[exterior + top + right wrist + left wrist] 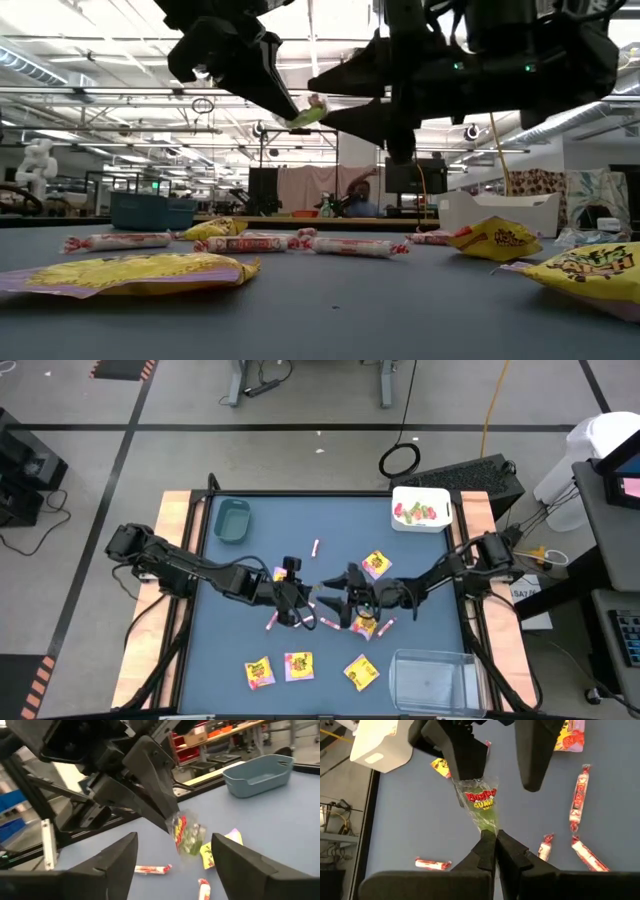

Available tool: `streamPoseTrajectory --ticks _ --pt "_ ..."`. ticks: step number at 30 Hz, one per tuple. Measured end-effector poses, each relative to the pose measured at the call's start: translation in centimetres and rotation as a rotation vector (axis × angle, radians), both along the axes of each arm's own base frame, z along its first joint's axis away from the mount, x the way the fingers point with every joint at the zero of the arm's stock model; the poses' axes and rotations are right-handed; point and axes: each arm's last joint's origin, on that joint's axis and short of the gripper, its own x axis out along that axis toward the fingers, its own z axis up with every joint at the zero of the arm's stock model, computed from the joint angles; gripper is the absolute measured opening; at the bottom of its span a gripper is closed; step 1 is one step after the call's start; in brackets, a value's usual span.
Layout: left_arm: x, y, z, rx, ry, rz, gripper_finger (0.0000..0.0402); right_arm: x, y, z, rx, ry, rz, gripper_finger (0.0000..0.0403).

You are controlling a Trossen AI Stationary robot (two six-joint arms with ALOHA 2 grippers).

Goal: Sort candy
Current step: Put the green gummy into the white bin

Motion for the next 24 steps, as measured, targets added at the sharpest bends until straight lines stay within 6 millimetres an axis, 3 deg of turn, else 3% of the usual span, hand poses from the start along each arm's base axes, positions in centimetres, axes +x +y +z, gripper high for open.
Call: streamPoseTrajectory --ticks 16,20,24 --pt "0.5 0.4 0.3 -0.038 -0.059 0.034 0.0020 0.4 -1.9 0.0 -0.006 0.002 0.021 0.0063" --pt "0.5 0.8 0.3 -0.088 -0.065 0.090 0.0067 0.4 -1.9 -0.1 -0.008 0.011 0.020 0.0038" --pt "0.3 0.8 0.0 -0.112 -0.059 0.117 0.0145 0.4 -1.9 -0.2 -0.002 0.019 0.021 0.0032"
